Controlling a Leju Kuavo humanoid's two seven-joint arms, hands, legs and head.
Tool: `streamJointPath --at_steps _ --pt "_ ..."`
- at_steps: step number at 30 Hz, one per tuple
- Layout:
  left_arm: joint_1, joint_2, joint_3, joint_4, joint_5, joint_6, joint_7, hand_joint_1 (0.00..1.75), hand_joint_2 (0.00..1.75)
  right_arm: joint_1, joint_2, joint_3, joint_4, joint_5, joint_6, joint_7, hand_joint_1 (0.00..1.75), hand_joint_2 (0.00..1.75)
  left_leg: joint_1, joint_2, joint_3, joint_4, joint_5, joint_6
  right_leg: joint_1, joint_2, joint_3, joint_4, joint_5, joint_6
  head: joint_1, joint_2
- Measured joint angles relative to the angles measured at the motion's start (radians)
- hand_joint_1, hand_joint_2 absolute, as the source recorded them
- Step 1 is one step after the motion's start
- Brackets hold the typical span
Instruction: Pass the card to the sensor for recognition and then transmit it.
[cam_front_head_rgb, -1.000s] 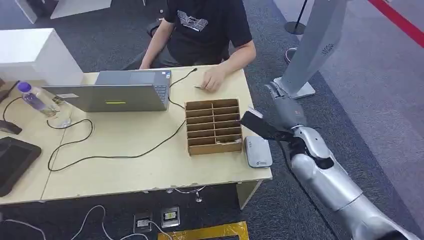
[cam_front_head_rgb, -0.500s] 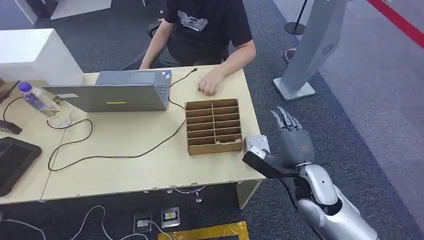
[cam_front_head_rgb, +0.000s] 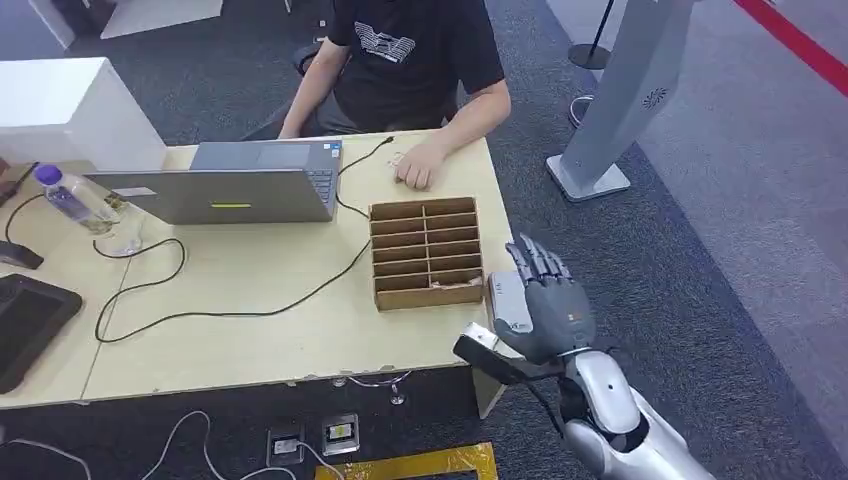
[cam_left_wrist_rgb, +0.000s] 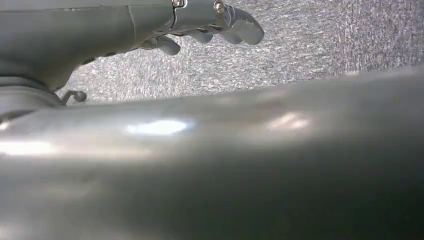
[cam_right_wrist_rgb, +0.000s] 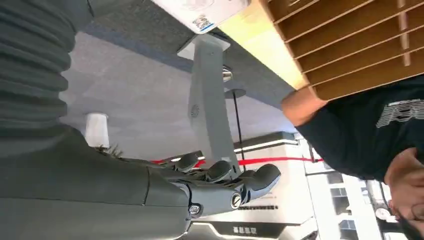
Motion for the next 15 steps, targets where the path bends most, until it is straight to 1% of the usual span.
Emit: streamJointPath --at_steps 4,15 --pt "-0.001 -0.003 0.0 0.0 -0.002 0.001 0.0 0.0 0.0 -0.006 0.029 0.006 0.034 0.002 -0.005 -0.011 0.0 1.75 0.0 0.0 0.0 0.0 0.0 0.0 0.0 0.0 0.0 0.0 0.0 0.0 0.0 0.0" --pt "-0.002 -0.01 0.0 0.0 -0.003 0.006 0.0 0.0 0.0 -0.061 0.105 0.012 0.114 0.02 0.02 -0.037 0.0 1.75 0.0 0.0 0.0 0.0 0.0 0.0 0.0 0.0 0.0 0.0 0.0 0.0 0.0 0.0"
